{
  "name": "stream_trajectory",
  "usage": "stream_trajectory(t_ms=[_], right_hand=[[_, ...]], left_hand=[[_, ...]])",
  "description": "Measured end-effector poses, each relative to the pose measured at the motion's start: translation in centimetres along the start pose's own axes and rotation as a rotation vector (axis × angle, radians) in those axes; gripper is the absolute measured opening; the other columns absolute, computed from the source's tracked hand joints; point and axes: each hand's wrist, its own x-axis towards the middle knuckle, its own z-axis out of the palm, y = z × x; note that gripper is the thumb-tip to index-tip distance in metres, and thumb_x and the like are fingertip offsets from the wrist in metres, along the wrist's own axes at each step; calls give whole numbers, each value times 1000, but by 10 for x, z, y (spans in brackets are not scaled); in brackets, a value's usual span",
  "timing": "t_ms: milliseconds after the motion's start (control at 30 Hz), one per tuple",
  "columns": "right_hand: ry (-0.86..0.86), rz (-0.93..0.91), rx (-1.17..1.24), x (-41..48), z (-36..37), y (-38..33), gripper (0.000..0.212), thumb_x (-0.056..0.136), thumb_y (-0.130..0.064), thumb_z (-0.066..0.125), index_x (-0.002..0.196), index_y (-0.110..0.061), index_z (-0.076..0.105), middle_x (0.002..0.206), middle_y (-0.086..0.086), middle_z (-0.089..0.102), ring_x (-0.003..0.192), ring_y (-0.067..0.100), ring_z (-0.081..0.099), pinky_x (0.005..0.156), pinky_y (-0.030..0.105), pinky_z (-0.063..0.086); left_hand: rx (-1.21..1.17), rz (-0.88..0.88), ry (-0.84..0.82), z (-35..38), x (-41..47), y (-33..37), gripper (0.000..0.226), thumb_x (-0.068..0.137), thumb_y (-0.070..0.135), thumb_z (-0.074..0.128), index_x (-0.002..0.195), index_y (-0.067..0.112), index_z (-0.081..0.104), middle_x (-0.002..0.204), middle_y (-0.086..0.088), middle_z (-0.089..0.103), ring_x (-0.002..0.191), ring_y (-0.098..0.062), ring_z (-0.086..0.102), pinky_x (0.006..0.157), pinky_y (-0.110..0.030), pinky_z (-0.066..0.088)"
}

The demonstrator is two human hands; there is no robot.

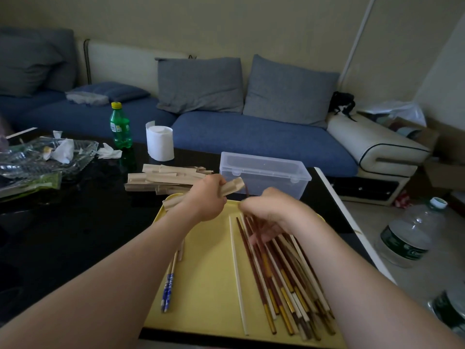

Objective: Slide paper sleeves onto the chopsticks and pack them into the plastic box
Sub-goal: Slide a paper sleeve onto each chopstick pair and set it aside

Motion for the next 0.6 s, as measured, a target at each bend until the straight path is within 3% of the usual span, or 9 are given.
stream_trajectory(t_ms=[67, 133, 200, 333, 500, 600], right_hand=[[71, -68, 99, 1, -8, 1, 25, 103, -27, 56, 116, -7, 49, 90, 18, 76, 59, 25, 78, 54, 32, 62], [123, -148, 6, 5, -12, 5, 31, 103, -33, 52, 121, -7, 56, 73, 12, 71, 52, 22, 74, 50, 29, 57], [156, -212, -182, 8, -15, 10, 31, 104, -37, 49, 109, -9, 62, 65, 8, 69, 50, 19, 71, 50, 28, 54], [267, -298, -381, 14, -17, 17, 31, 102, -42, 49, 80, -19, 53, 74, 3, 61, 63, 20, 59, 60, 33, 48], [325, -268, -496, 15, -22, 27, 33, 102, -48, 47, 87, -20, 55, 87, 2, 62, 76, 21, 60, 61, 34, 41], [331, -250, -502, 18, -26, 31, 33, 100, -50, 48, 82, -22, 52, 85, 2, 59, 72, 20, 56, 61, 33, 41]], left_hand=[[75, -20, 36, 3, 2, -3, 24, 97, 15, 68, 112, 31, 57, 99, 5, 62, 95, -18, 63, 92, -42, 56], [179, -49, 82, 5, 3, -4, 24, 97, 12, 65, 109, 32, 58, 106, 3, 63, 111, -26, 60, 112, -62, 41], [291, -87, 94, 5, 3, -2, 30, 96, 4, 60, 113, 29, 61, 120, -2, 61, 130, -34, 51, 121, -72, 20], [430, -125, 97, 3, 0, 7, 46, 93, -3, 55, 127, 28, 59, 143, -7, 53, 148, -41, 30, 120, -75, 1], [442, -122, 108, 7, 0, 9, 53, 90, -5, 58, 131, 29, 57, 146, -6, 52, 149, -40, 28, 120, -77, -1], [458, -105, 94, 6, -1, 10, 57, 89, -6, 58, 134, 29, 55, 151, -7, 47, 151, -39, 25, 119, -77, -2]])
